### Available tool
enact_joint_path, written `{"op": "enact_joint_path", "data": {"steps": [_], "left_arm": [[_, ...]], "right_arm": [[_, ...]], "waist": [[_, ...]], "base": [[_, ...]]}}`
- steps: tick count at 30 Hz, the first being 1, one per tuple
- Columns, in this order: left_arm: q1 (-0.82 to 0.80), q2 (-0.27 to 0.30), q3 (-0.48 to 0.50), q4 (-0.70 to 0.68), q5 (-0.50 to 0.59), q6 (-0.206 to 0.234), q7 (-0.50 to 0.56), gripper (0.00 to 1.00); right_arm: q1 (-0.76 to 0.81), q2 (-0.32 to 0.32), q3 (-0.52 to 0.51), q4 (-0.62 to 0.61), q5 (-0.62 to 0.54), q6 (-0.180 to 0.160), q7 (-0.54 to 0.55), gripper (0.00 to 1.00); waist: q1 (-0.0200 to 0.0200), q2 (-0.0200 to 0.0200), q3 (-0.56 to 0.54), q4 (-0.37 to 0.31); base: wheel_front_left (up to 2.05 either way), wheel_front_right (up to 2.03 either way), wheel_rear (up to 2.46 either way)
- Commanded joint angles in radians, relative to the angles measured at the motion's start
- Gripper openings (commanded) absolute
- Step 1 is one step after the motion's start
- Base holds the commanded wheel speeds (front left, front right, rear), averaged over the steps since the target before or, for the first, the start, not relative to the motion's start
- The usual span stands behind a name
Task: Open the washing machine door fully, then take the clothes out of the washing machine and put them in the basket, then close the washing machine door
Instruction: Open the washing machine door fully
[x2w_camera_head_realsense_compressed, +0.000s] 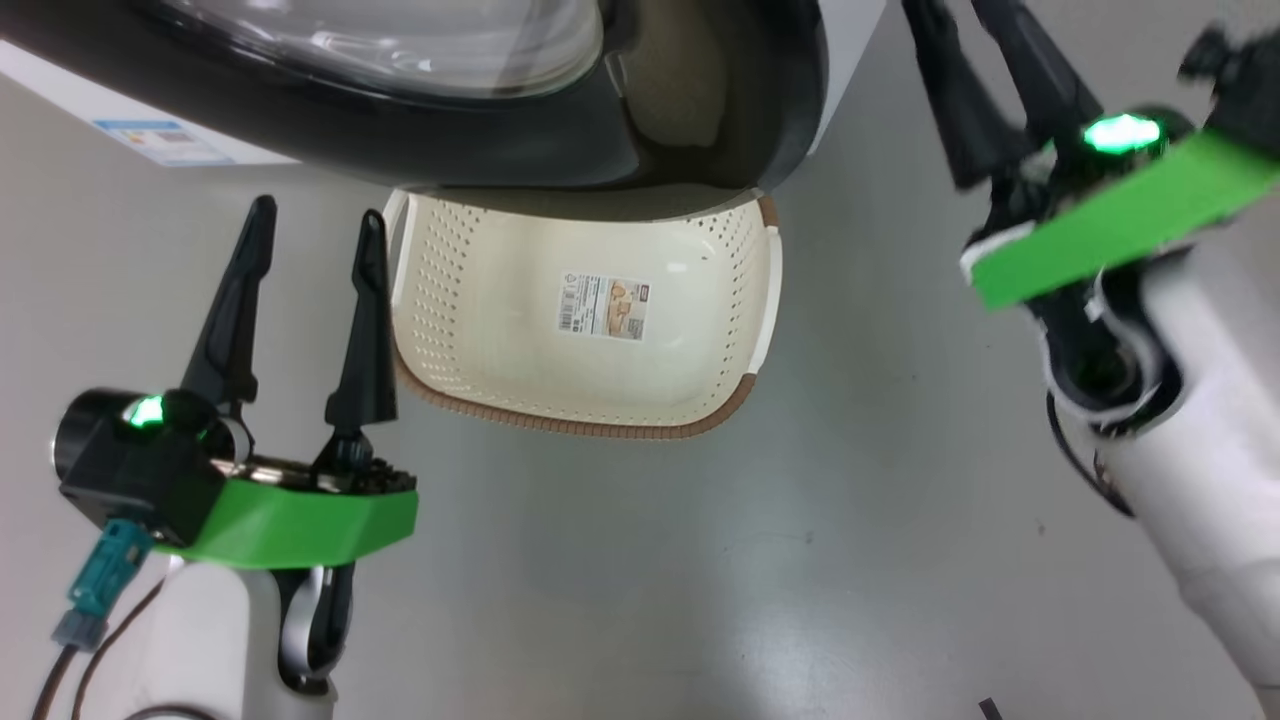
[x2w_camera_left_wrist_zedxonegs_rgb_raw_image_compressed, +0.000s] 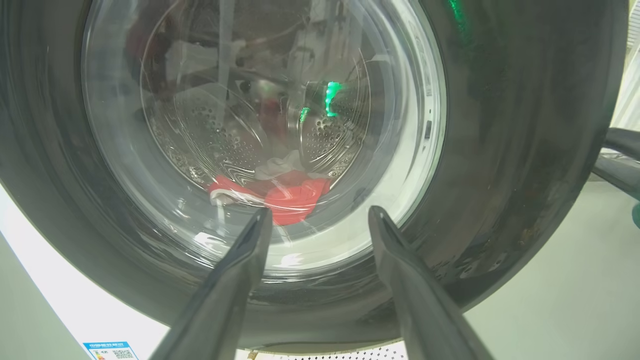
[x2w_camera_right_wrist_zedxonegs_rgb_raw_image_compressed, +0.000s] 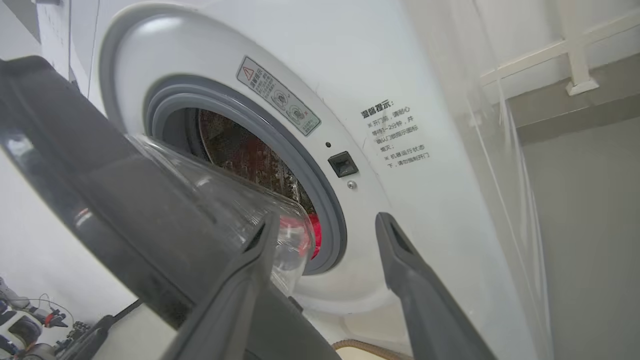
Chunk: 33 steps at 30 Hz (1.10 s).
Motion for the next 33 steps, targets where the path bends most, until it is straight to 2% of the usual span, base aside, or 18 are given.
{"op": "enact_joint_path", "data": {"steps": [1,3,5,11,16,23,28,33], "left_arm": [[0.034,0.025,0.035,-0.020,0.012,-0.006,-0.005,1.00],[0.040,0.025,0.040,-0.021,0.013,-0.006,-0.005,1.00],[0.043,0.025,0.045,-0.022,0.014,-0.006,-0.005,1.00],[0.045,0.025,0.051,-0.023,0.011,-0.007,-0.005,1.00],[0.051,0.025,0.050,-0.026,0.007,-0.007,-0.005,1.00],[0.053,0.025,0.056,-0.034,0.004,-0.006,-0.005,1.00],[0.052,0.025,0.058,-0.038,0.003,-0.005,-0.005,1.00],[0.050,0.025,0.056,-0.041,0.007,-0.006,-0.005,1.00]], "right_arm": [[0.041,0.002,0.035,0.003,-0.053,0.008,-0.071,1.00],[0.062,0.006,0.043,0.049,-0.136,0.008,-0.109,1.00],[0.083,0.040,-0.017,0.063,-0.224,0.008,-0.116,1.00],[0.210,0.162,-0.222,-0.018,-0.564,0.008,-0.117,1.00],[0.295,0.217,-0.314,-0.064,-0.764,0.008,-0.117,1.00],[0.390,0.251,-0.385,-0.154,-0.837,0.008,-0.117,1.00],[0.436,0.253,-0.382,-0.210,-0.817,0.008,-0.117,1.00],[0.476,0.254,-0.358,-0.211,-0.822,0.008,-0.117,1.00]], "waist": [[0.0000,0.0000,-0.015,-0.011],[0.0000,0.0000,-0.022,-0.019],[0.0000,0.0000,-0.026,-0.026],[0.0000,0.0000,-0.037,-0.037],[0.0000,0.0000,-0.047,-0.036],[0.0000,0.0000,-0.044,-0.033],[0.0000,0.0000,-0.040,-0.032],[0.0000,0.0000,-0.036,-0.033]], "base": [[0.00,0.00,0.00],[0.00,0.00,0.00],[0.00,0.00,0.00],[0.00,0.00,0.00],[0.00,0.00,0.00],[0.00,0.00,0.00],[0.00,0.00,0.00],[0.00,0.00,0.00]]}}
